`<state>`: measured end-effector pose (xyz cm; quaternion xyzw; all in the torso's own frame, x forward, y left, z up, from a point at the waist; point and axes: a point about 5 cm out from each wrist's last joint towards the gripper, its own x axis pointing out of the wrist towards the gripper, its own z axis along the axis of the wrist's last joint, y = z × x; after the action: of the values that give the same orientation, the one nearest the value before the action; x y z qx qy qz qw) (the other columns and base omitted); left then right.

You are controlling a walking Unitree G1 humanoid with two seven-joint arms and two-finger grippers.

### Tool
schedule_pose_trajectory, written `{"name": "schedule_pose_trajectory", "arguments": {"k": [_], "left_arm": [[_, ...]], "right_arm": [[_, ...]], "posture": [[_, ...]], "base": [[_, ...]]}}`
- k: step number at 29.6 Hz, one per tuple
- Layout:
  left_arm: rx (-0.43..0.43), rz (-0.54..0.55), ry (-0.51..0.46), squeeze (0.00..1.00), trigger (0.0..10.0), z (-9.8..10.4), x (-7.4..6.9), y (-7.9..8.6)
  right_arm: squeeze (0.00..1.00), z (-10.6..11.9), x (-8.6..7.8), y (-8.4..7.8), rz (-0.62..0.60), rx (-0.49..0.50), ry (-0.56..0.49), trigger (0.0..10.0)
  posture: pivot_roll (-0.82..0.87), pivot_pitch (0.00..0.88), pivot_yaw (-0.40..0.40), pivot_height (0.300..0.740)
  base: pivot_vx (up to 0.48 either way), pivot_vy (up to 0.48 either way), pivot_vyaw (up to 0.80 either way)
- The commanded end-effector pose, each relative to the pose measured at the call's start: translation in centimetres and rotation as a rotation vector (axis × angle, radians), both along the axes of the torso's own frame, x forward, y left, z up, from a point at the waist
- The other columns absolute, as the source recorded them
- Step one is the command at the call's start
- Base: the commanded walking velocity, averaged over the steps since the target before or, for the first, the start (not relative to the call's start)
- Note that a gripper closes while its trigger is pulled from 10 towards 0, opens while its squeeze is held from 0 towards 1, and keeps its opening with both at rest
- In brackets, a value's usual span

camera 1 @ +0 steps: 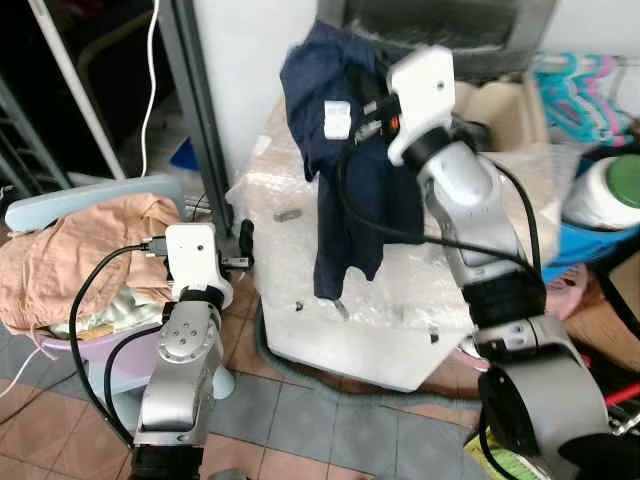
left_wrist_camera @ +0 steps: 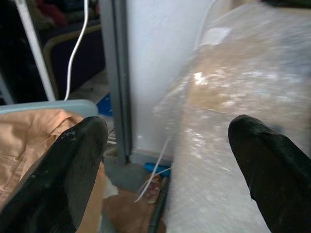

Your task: Clothes washing

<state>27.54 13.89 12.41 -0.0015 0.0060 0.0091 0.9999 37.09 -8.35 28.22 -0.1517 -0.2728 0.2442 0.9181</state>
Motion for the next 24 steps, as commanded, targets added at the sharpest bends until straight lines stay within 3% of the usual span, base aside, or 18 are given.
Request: {"name": "schedule_pose_trajectory", "arguments": {"k": [1, 3, 5, 6, 10, 14, 15, 16, 24], "left_arm": [[0.009, 0.002, -0.005, 0.00, 10.0, 0.2, 0.1, -0.1], [0.012, 0.014, -0.007, 0.00, 10.0, 0.2, 0.1, 0.1], [0.012, 0.025, -0.003, 0.00, 10.0, 0.0, 0.0, 0.4], [0.012, 0.025, -0.003, 0.00, 10.0, 0.0, 0.0, 0.4], [0.000, 0.033, -0.002, 0.00, 10.0, -0.1, -0.1, 0.1], [-0.016, 0.021, 0.000, 0.00, 10.0, -0.1, -0.1, -0.3], [-0.015, 0.021, 0.001, 0.00, 10.0, -0.1, -0.1, -0.4], [-0.013, 0.022, 0.002, 0.00, 10.0, -0.1, -0.1, -0.4], [-0.003, 0.021, 0.008, 0.00, 10.0, -0.1, 0.0, -0.2]], "right_arm": [[0.00, 1.8, 0.5, -1.0, -0.044, 0.059, -0.053, 10.0], [0.00, 2.8, 1.1, -2.4, -0.121, 0.141, -0.065, 10.0], [0.00, 4.2, 1.6, -5.4, -0.274, 0.286, -0.095, 10.0], [0.00, 4.2, 1.6, -5.4, -0.274, 0.286, -0.095, 10.0], [0.00, 3.2, 2.1, -8.4, -0.419, 0.311, -0.055, 10.0], [0.00, 0.4, 2.6, -8.5, -0.384, 0.289, 0.060, 10.0], [0.26, -0.5, 2.6, -8.3, -0.372, 0.271, 0.096, 10.0], [1.00, -2.0, 2.4, -8.1, -0.355, 0.251, 0.144, 10.0], [1.00, -6.1, 0.7, -7.4, -0.224, 0.171, 0.267, 10.0]], "posture": [[0.01, 0.000, -0.039, 0.740], [0.01, 0.000, -0.042, 0.740], [0.01, 0.000, -0.043, 0.740], [0.01, 0.000, -0.043, 0.740], [0.01, 0.000, -0.048, 0.740], [0.01, 0.000, -0.047, 0.740], [0.00, 0.000, -0.045, 0.740], [0.00, 0.000, -0.045, 0.740], [0.00, 0.000, -0.038, 0.740]], "base": [[0.435, 0.000, 0.00], [0.429, 0.000, 0.00], [0.382, 0.000, 0.00], [0.375, 0.000, 0.00], [0.184, 0.000, 0.00], [0.000, 0.000, 0.00], [0.000, 0.000, 0.00], [0.000, 0.000, 0.00], [0.000, 0.000, 0.00]]}}
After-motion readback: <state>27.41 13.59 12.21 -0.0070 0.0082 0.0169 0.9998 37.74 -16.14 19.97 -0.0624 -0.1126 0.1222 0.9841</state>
